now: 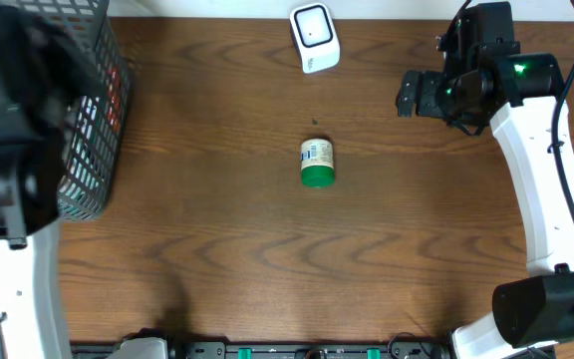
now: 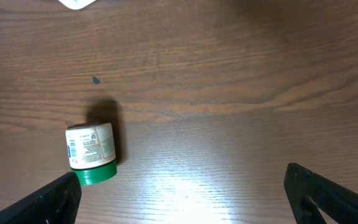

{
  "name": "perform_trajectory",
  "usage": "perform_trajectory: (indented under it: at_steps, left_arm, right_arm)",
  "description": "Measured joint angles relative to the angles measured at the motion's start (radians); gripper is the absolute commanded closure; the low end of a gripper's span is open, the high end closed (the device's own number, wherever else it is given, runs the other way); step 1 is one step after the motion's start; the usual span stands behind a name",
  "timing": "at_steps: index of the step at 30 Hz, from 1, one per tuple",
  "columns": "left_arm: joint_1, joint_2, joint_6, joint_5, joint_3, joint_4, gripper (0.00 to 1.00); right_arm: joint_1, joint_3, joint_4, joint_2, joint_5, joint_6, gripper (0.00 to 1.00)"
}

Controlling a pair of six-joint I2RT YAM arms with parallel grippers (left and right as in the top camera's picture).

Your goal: Scan the item barcode

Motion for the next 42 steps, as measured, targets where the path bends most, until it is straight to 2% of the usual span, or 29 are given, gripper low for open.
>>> perform_trajectory:
  at_steps: [4, 7, 11, 15, 23, 30, 37, 39, 42]
  left_arm:
    - [0.129, 0.033, 0.025, -0.071, 0.0, 0.023, 0.18]
    - [0.232, 0.087, 0.035, -0.078, 0.0, 0.008, 0.15]
    - [0.353, 0.192, 0.05, -0.011, -0.001, -0.055, 0.14]
    - [0.414, 0.303, 0.066, 0.09, -0.002, -0.118, 0.14]
    - [0.444, 0.539, 0.08, 0.175, -0.003, -0.19, 0.17]
    - [0.446, 0.655, 0.083, 0.247, -0.003, -0.189, 0.16]
    - [0.446, 0.731, 0.086, 0.27, -0.003, -0.182, 0.25]
    - [0.446, 0.748, 0.087, 0.273, -0.003, -0.182, 0.32]
    - [0.446, 0.765, 0.091, 0.274, -0.003, -0.177, 0.35]
  right_arm:
    - [0.0, 0.0, 0.0, 0.0, 0.0, 0.0, 0.01]
    - [0.0, 0.0, 0.0, 0.0, 0.0, 0.0, 0.01]
    - [0.0, 0.0, 0.0, 0.0, 0.0, 0.0, 0.01]
    - [0.0, 0.0, 0.0, 0.0, 0.0, 0.0, 0.01]
    - [0.0, 0.0, 0.0, 0.0, 0.0, 0.0, 0.01]
    - [0.0, 0.0, 0.0, 0.0, 0.0, 0.0, 0.01]
    - [0.0, 0.0, 0.0, 0.0, 0.0, 0.0, 0.01]
    - [0.0, 0.0, 0.0, 0.0, 0.0, 0.0, 0.01]
    - [0.0, 0.0, 0.0, 0.0, 0.0, 0.0, 0.01]
